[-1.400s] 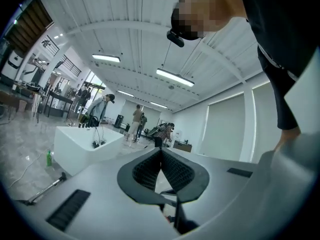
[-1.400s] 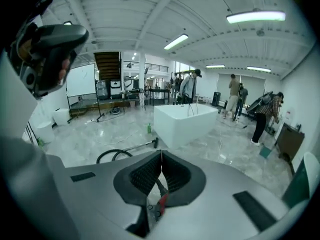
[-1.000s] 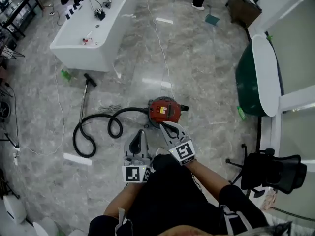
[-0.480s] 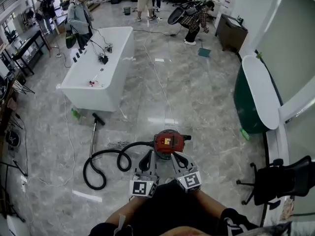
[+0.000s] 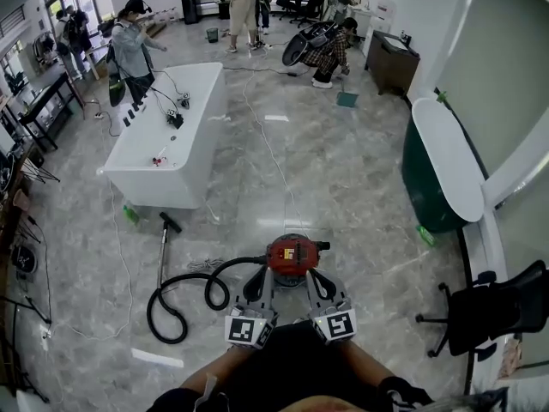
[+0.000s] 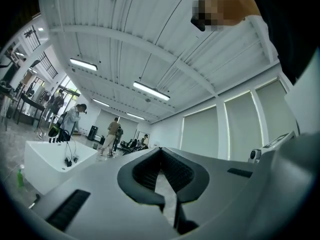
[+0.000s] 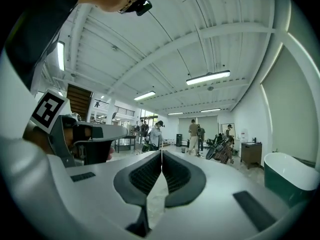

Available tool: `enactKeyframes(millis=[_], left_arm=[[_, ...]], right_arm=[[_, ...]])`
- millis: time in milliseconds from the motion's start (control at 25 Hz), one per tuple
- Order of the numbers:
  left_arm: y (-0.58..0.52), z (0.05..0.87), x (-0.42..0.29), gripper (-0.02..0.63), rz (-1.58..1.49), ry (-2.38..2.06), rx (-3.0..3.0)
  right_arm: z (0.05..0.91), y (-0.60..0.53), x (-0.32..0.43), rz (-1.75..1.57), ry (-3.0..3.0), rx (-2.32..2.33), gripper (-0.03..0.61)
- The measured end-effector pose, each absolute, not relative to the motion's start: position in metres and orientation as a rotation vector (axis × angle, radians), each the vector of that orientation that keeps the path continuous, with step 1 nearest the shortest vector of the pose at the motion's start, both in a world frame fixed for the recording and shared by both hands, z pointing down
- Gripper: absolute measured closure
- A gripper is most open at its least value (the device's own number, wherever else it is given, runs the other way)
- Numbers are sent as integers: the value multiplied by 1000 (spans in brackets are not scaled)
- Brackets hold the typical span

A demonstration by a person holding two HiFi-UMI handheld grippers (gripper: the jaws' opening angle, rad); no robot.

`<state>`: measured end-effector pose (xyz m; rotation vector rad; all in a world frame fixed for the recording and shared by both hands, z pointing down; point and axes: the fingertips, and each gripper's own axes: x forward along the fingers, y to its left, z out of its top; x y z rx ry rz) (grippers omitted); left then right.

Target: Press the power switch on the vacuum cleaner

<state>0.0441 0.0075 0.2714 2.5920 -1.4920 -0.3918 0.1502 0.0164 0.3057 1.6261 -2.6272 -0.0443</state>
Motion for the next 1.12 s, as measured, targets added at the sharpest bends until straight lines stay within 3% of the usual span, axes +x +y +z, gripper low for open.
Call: enactKeyframes(millis=[1120], left_arm=[[43, 295, 64, 595, -262, -1385, 2631]], right_arm=[[315, 54, 135, 21, -2665, 1587, 558]])
